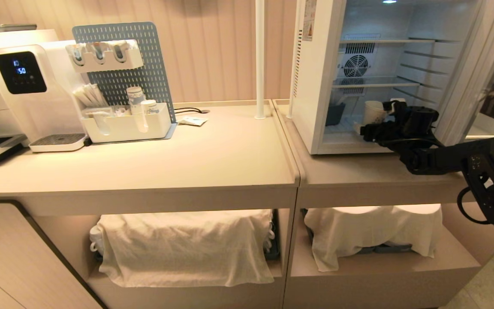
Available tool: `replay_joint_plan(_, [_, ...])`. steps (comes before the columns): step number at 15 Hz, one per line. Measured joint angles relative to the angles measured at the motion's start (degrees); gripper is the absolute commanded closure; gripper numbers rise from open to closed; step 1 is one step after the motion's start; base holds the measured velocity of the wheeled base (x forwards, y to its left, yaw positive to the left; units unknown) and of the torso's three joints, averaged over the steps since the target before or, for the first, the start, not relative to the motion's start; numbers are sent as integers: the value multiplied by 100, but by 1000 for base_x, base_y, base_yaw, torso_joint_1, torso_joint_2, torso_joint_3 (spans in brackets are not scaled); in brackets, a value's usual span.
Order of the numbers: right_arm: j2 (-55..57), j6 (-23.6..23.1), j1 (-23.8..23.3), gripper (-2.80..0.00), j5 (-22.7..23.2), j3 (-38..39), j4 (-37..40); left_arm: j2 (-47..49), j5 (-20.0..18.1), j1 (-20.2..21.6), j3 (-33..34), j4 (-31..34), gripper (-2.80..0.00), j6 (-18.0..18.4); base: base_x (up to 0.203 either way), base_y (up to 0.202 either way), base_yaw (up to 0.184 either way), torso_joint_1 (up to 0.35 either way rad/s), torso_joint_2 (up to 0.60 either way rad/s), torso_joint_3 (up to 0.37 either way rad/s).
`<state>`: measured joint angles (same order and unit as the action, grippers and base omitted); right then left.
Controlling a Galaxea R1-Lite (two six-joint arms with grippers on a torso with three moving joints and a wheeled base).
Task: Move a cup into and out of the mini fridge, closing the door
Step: Take the paper cup out of the freezer
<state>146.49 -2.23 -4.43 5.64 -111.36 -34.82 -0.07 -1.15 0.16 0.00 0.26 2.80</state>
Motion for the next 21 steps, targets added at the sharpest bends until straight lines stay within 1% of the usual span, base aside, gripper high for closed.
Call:
replay_joint_plan(1, [15, 1, -4, -280, 2, 0, -67, 0, 0, 0, 0, -2, 0, 0, 0, 0, 0, 0, 0, 0])
replay_joint_plan(2, [39, 58, -4, -280, 5, 0, -139, 0, 2, 0, 0, 1, 0, 0, 0, 0, 0, 0, 0, 0])
replay_joint_plan(4, [65, -42, -6, -280, 119, 0, -178, 0, -1, 0, 0, 1, 0, 1, 0, 0, 0, 0, 0, 0])
replay_joint_plan(9, [60, -44, -11, -280, 137, 0, -56, 0, 0, 0, 0, 1, 0, -2, 0, 0, 0, 0, 0, 0])
replay_joint_plan(10, [54, -60, -11, 0, 149, 0, -76, 0, 0, 0, 0, -2, 0, -2, 0, 0, 0, 0, 0, 0])
replay_joint_plan(15, [50, -155, -6, 0, 240, 4, -113, 0, 2, 0, 0, 1, 0, 2, 0, 0, 0, 0, 0, 0])
replay_joint_plan(21, [7, -243, -15, 0, 245, 9, -140, 0, 2, 0, 0, 1, 0, -2, 0, 0, 0, 0, 0, 0])
